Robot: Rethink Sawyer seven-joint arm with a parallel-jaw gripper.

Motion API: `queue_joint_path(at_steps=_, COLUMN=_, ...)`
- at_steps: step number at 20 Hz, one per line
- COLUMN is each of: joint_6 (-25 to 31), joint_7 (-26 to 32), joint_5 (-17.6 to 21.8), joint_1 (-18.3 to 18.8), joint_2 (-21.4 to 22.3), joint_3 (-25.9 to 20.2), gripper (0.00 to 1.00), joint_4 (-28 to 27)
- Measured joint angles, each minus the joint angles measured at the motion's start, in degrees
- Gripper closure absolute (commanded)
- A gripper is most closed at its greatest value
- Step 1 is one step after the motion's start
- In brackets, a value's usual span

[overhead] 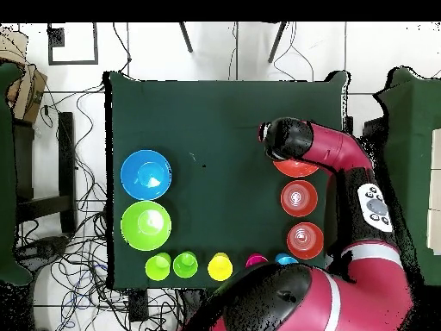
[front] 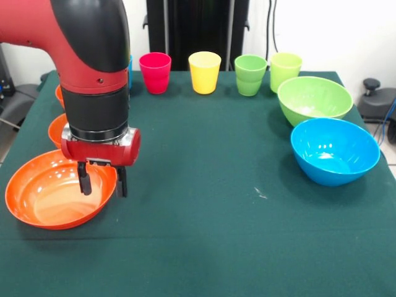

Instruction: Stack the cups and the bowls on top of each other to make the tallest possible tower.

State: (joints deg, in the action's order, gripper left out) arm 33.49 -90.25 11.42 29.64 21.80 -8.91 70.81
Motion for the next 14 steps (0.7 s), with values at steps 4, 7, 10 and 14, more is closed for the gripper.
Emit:
queue_joint_path(at_steps=4, joint_6=0.00, joint_7=0.00, joint_5=0.00, joint_1=-0.23, joint_2=0.63, joint_3=0.00, gripper=0.00, joint_4=0.17)
queue_joint_path(at_steps=7, joint_6=0.00, joint_7=0.00, joint_5=0.00, joint_1=-0.38, joint_2=1.08, joint_3=0.00, gripper=0.00, joint_4=0.19)
queue_joint_path(at_steps=10, joint_6=-0.01, joint_7=0.00, joint_5=0.00, joint_1=-0.50, joint_2=1.26, joint_3=0.00, gripper=0.00, joint_4=0.19)
queue_joint_path(at_steps=14, joint_6=-0.16, joint_7=0.00, joint_5=0.00, joint_1=-0.66, joint_2=1.19, joint_3=0.00, gripper=0.00, joint_4=0.20)
